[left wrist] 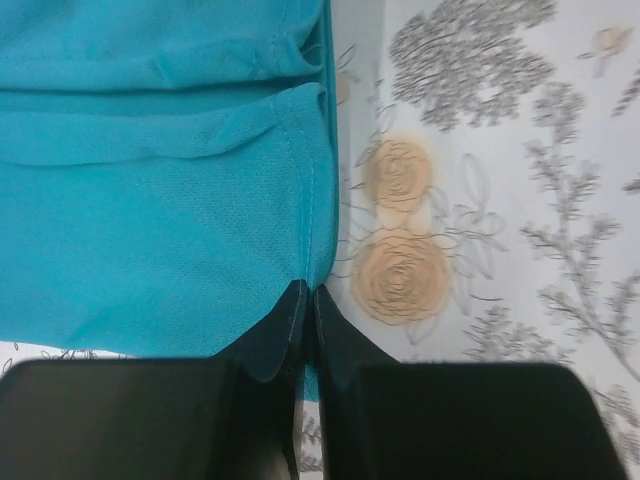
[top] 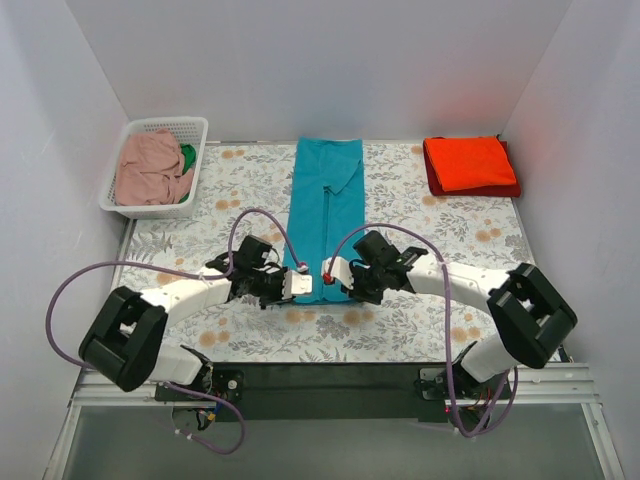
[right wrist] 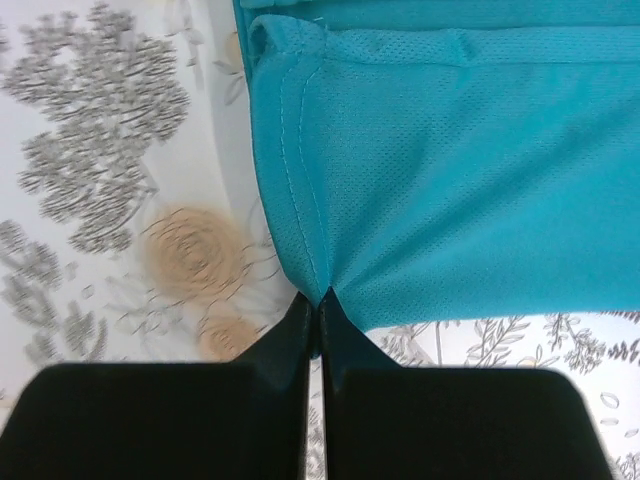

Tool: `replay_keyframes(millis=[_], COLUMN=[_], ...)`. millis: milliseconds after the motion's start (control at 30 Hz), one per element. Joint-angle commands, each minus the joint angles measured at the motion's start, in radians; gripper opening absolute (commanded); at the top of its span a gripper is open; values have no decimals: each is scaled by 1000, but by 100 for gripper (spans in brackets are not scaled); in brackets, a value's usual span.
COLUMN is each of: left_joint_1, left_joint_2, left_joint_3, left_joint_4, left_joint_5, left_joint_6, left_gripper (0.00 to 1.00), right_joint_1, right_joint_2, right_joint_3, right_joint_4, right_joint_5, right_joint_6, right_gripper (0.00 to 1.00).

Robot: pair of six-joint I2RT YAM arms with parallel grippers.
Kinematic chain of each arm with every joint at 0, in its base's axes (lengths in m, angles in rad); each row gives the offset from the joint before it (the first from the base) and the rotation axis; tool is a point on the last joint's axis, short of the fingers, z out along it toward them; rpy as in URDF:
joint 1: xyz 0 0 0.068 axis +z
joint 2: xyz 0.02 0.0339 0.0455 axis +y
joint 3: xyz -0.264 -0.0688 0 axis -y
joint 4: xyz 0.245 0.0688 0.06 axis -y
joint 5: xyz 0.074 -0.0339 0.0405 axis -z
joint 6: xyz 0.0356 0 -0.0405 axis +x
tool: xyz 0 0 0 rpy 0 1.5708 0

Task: Fold and stack the t-shirts
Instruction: Fold the tshirt

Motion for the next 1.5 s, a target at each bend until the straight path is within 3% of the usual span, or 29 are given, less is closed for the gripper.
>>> replay_keyframes(millis=[0,67,367,600,1033,1467], left_joint_1=[-21,-51,-12,141,207,230], left_joint_2=[-121,-200,-170,15,330,577], left_joint_3=[29,15,121,360,555,801], left_joint_4=[-186,-224,-214,-188,42,116], left_joint_5=[45,44,13,61,18,-5], left_joint_6=[-10,-10,-84,-41,-14,6], left_gripper=[0,0,0,0,0,0], right_joint_1=[22,42,-20,-137,-310,-389], right_joint_2=[-125,-218,-188,-84,266,496], right_joint_3=[-21,-63,69,207,564,856], right_joint_4=[-156,-158,-189,-193,-183,-186], right_joint_5=[-28,-31,-15,-4,-30,-50], right_joint_6=[13,-4,-84,-207,-348,-379], right_gripper=[1,1,1,1,1,1])
